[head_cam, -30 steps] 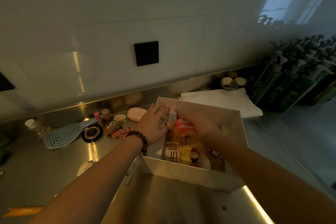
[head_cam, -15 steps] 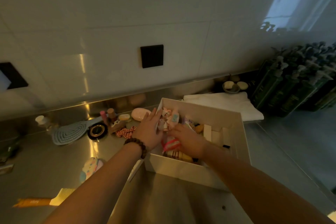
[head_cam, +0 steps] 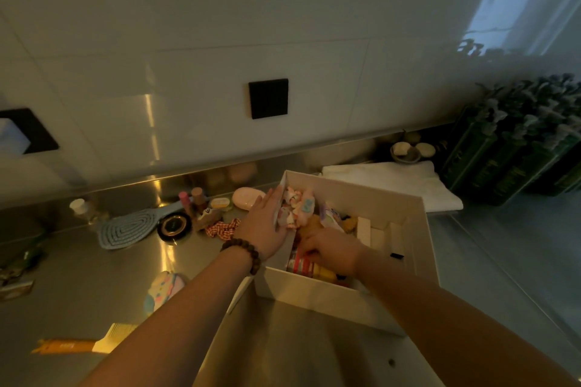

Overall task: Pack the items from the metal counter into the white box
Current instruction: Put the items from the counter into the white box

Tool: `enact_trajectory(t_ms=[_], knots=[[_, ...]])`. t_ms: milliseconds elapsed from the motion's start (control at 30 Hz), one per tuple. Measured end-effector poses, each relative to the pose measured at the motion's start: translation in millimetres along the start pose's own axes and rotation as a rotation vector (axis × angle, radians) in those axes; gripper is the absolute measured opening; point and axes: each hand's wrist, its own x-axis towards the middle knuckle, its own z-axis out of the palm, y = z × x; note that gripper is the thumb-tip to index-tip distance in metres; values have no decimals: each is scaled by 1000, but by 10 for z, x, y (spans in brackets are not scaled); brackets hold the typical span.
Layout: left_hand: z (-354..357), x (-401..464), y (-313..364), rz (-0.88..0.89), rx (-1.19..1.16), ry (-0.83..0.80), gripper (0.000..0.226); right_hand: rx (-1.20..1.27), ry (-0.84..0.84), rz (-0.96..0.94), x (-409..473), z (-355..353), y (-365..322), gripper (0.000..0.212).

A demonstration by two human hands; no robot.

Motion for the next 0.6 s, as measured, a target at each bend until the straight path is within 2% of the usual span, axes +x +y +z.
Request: enact_trajectory(t_ms=[100,167,333,467,533,600], knots=[[9,14,-8,-4,8,0,68,22,-24,-13,-14,-4,3,33],[19,21,-14,-4,5,5,67,63,20,-14,-53,-21,11,33],[-5,10,14,-8,46,47,62,226,277,-3,-191,-78,-77,36],[-150,-77,5,-28,94,84,67,237,477,83,-229,-154,-193,44],[-234,-185,-45,-68,80,130,67,210,600,28,-240,-214,-276,44],[-330,-334,-115,-131,68,177,66,181,602,3,-186,-271,-329,39]])
